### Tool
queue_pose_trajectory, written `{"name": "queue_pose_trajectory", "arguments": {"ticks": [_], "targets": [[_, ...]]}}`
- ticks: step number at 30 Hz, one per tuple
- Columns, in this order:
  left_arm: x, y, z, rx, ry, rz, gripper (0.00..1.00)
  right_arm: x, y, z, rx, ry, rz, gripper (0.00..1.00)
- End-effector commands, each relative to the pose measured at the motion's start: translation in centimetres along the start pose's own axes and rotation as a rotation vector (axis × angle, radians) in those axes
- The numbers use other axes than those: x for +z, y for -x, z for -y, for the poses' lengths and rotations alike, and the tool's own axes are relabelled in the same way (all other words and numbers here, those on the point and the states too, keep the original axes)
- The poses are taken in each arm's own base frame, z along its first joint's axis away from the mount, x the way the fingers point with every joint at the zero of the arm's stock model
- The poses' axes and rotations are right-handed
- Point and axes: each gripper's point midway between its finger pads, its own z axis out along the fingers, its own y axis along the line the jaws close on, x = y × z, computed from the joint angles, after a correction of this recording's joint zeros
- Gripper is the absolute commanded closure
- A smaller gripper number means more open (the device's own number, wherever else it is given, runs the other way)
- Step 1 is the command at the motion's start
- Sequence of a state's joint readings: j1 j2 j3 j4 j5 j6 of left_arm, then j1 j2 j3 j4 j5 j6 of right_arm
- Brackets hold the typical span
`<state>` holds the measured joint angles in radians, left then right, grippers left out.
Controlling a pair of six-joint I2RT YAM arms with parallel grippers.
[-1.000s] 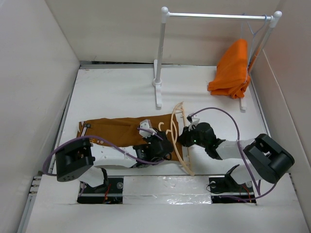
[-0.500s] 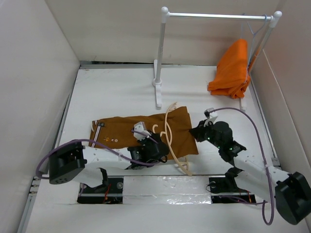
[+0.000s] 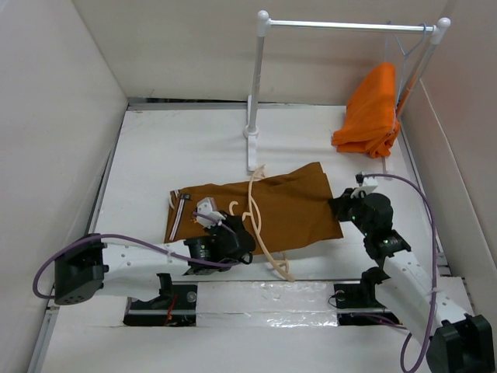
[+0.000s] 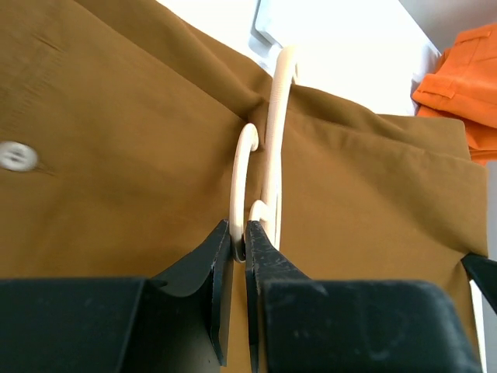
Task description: Place the trousers on the hanger
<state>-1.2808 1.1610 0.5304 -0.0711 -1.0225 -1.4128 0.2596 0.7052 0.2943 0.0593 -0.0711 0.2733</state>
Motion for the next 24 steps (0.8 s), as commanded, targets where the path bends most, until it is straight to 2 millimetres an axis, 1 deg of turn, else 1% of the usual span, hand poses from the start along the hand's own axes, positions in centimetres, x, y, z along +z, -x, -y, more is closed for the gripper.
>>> {"name": "queue_pose_trajectory", "arguments": {"ticks": [1, 4, 6, 8, 11, 13, 14, 18, 21, 24], "targets": [[-0.2, 1.5, -6.1, 0.252, 0.124, 0.046, 1.0, -0.4, 4.7, 1.1, 0.011, -0.064, 0.145, 1.0], [-0.4, 2.2, -5.9, 0.248, 0.12, 0.055, 1.0, -0.3, 4.5, 1.5, 0.0, -0.076, 0.127, 1.0], [-0.6, 2.7, -6.0, 0.254, 0.122, 0.059, 1.0, -0.4, 4.4, 2.7, 0.001, -0.122, 0.116, 1.0], [-0.8, 3.2, -6.1, 0.265, 0.126, 0.066, 1.0, -0.5, 4.4, 3.0, 0.007, -0.13, 0.124, 1.0], [-0.9, 3.4, -5.5, 0.275, 0.112, 0.066, 1.0, -0.3, 4.1, 2.8, 0.013, -0.108, 0.127, 1.0], [-0.9, 3.8, -4.9, 0.278, 0.104, 0.08, 1.0, -0.5, 4.1, 3.4, 0.018, -0.138, 0.125, 1.0], [-1.0, 4.1, -5.0, 0.298, 0.112, 0.083, 1.0, -0.5, 4.2, 3.4, 0.013, -0.141, 0.127, 1.0], [-1.1, 4.8, -3.7, 0.32, 0.104, 0.1, 1.0, -0.6, 4.2, 3.1, 0.012, -0.125, 0.123, 1.0], [-1.2, 5.5, -2.9, 0.356, 0.102, 0.117, 1.0, -0.4, 3.8, 3.4, 0.013, -0.138, 0.112, 1.0], [-1.4, 6.1, -1.1, 0.351, 0.073, 0.125, 1.0, -0.1, 3.2, 3.1, 0.016, -0.114, 0.089, 1.0]]}}
